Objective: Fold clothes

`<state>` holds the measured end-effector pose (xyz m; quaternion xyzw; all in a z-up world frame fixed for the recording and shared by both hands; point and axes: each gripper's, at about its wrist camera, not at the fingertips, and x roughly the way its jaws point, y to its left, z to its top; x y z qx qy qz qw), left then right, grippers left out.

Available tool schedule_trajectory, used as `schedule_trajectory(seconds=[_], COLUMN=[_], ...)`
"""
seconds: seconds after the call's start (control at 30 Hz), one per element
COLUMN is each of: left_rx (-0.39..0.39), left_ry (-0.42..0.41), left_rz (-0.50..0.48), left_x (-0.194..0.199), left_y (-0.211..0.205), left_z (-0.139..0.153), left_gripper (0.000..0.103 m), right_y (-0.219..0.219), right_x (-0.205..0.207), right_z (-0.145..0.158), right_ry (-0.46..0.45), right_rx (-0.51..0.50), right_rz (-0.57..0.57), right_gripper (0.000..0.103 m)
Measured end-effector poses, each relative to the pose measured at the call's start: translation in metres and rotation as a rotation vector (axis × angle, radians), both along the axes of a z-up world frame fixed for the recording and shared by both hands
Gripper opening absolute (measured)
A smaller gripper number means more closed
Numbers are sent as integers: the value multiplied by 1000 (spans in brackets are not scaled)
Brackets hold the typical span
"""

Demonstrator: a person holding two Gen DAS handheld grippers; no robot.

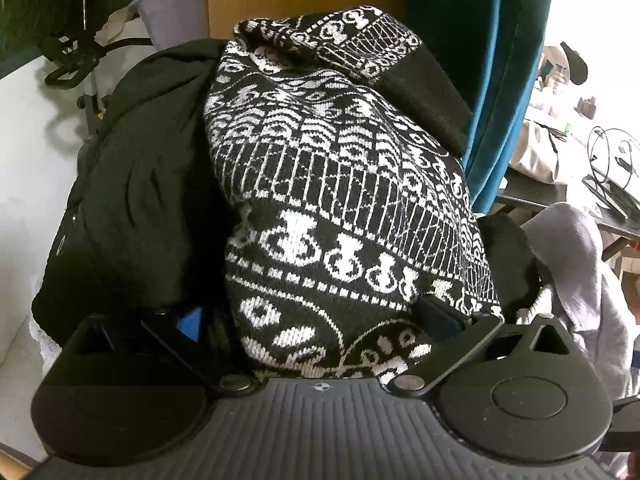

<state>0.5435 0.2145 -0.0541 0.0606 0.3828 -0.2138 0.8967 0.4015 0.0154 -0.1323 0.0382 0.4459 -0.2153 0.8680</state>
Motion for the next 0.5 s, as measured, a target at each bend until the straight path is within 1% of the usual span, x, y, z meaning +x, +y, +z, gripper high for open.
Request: schedule_trajectory(seconds=[0.17,0.3,0.33,0.4,0.43,0.47,0.5], left_rx=[-25,-76,-87,-109,-121,-132,-133], left_ry=[12,-25,-36,-58,-69,-80,-79], left_rz=[-19,-65,-77,-101,-113,-125,-125], left_x=[-5,-17,-19,-25,-28,-31,-30], left_y=[4,16,20,27,30,34,36], left_z=[5,11,13,16,17,18,18], left_gripper=[103,103,101,90,80,72,70], right_y=[1,2,2,2,2,2,2], right_x=[4,7,8,9,10,10,11], right_z=[-5,-6,-6,-6,-6,-6,-6], right_ry=[4,14,18,24,26,28,30], right_rx=[-11,-14,-14,-14,-14,-14,-14], right_rz=[10,5,4,2,2,3,3], right_gripper=[102,102,102,102,102,102,102])
